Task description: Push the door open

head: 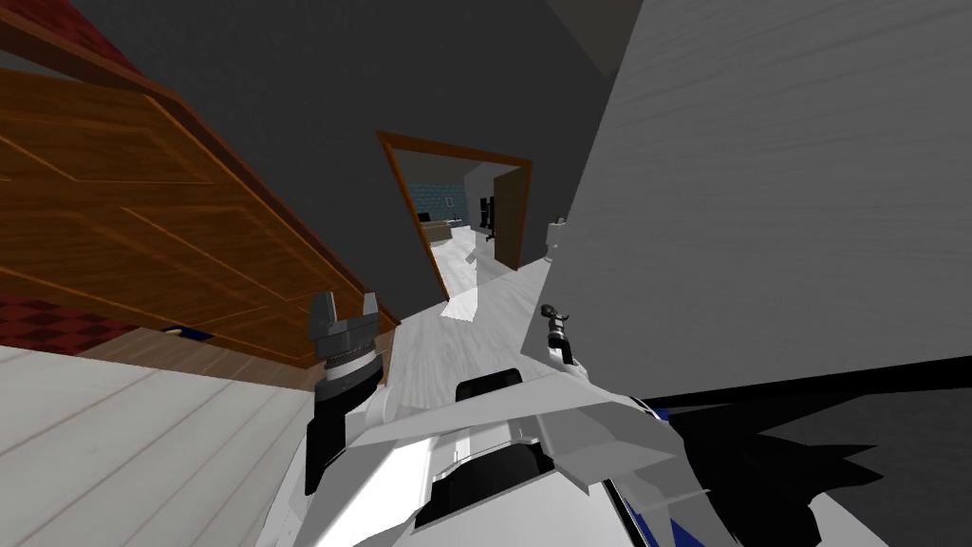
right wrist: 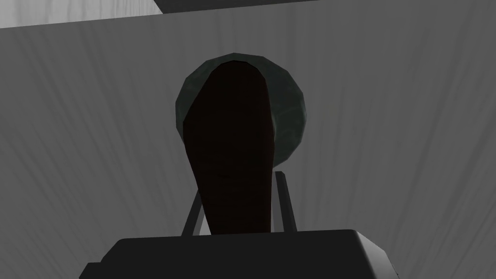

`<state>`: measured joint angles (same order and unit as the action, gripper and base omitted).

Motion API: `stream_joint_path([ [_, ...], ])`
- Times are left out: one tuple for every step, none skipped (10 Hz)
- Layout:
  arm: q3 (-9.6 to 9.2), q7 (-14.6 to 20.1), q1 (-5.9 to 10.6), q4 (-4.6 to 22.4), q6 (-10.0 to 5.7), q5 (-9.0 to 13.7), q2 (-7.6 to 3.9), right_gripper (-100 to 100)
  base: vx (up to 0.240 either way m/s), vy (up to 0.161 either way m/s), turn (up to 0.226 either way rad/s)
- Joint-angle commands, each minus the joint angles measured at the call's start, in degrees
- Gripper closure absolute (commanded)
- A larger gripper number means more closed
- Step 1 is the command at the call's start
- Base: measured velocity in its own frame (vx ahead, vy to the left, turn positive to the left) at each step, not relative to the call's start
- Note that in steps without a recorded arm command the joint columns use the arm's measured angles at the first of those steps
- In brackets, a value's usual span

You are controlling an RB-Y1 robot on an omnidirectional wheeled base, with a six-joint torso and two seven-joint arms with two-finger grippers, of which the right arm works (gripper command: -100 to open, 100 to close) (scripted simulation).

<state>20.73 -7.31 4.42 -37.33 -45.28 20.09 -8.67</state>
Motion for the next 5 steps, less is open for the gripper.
stream_joint_path([
  [1.02, -0.4, 0.41, 0.9, -0.78, 0.6, -0.33, 100, 0.19, 0.026, -0.064],
  [1.39, -0.6, 0.38, 0.9, -0.81, 0.8, -0.39, 100, 0.184, 0.03, -0.051],
  [1.06, -0.3, 0.09, 0.9, -0.51, 0.6, -0.37, 100, 0.078, 0.007, -0.031],
  [2.16, -0.7, -0.07, 0.9, -0.73, 1.4, -0.6, 100, 0.122, -0.019, -0.034],
  [2.41, -0.9, -0.11, 0.9, -0.76, 1.5, -0.63, 100, 0.203, -0.025, -0.036],
])
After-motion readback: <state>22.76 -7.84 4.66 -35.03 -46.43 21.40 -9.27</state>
